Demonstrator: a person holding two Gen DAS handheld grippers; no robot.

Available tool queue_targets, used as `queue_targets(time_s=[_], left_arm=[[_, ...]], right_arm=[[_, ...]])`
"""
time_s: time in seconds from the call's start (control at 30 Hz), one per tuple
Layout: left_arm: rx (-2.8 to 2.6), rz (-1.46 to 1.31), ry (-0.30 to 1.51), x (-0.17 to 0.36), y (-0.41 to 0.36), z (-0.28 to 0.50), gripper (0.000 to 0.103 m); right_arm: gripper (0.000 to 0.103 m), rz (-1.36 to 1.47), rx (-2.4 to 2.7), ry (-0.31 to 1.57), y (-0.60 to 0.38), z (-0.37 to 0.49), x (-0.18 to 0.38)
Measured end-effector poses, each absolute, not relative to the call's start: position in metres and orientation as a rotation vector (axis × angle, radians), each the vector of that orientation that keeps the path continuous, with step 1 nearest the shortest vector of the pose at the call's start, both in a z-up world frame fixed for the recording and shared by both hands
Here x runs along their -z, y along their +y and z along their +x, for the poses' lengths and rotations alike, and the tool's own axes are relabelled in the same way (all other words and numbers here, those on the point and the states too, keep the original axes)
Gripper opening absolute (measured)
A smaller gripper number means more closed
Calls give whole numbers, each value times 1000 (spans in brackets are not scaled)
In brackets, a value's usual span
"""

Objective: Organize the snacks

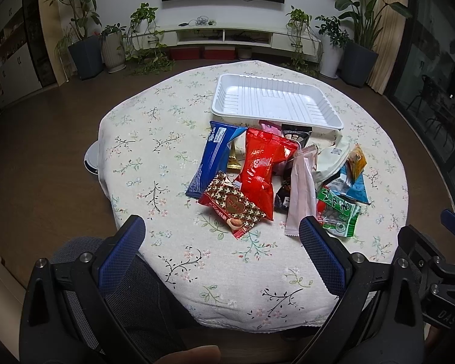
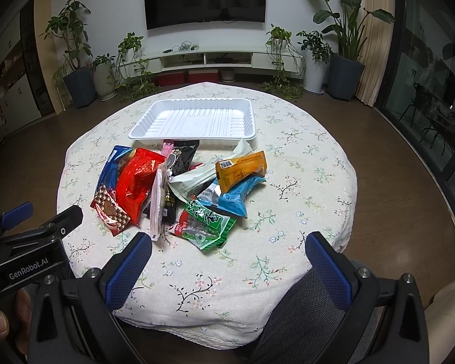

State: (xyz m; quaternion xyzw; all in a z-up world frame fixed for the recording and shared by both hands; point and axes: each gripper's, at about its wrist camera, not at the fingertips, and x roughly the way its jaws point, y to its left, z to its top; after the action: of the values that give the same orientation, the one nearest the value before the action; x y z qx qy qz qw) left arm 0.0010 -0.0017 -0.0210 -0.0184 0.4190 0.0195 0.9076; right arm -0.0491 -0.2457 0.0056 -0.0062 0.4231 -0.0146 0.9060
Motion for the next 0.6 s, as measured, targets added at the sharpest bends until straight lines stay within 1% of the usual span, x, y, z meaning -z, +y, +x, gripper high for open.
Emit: queue_targets(time_s=[0.3,0.5,0.6], left_arm=[[-22,-21,861,25,-2,7,103],[163,-200,842,31,19,7,103],[147,-66,809,34,13,6,103]], right_arm=[[103,-11,23,872,-245,-49,-6],[103,10,-2,859,-247,-52,-3],[103,34,-15,840,-250,-53,-5]])
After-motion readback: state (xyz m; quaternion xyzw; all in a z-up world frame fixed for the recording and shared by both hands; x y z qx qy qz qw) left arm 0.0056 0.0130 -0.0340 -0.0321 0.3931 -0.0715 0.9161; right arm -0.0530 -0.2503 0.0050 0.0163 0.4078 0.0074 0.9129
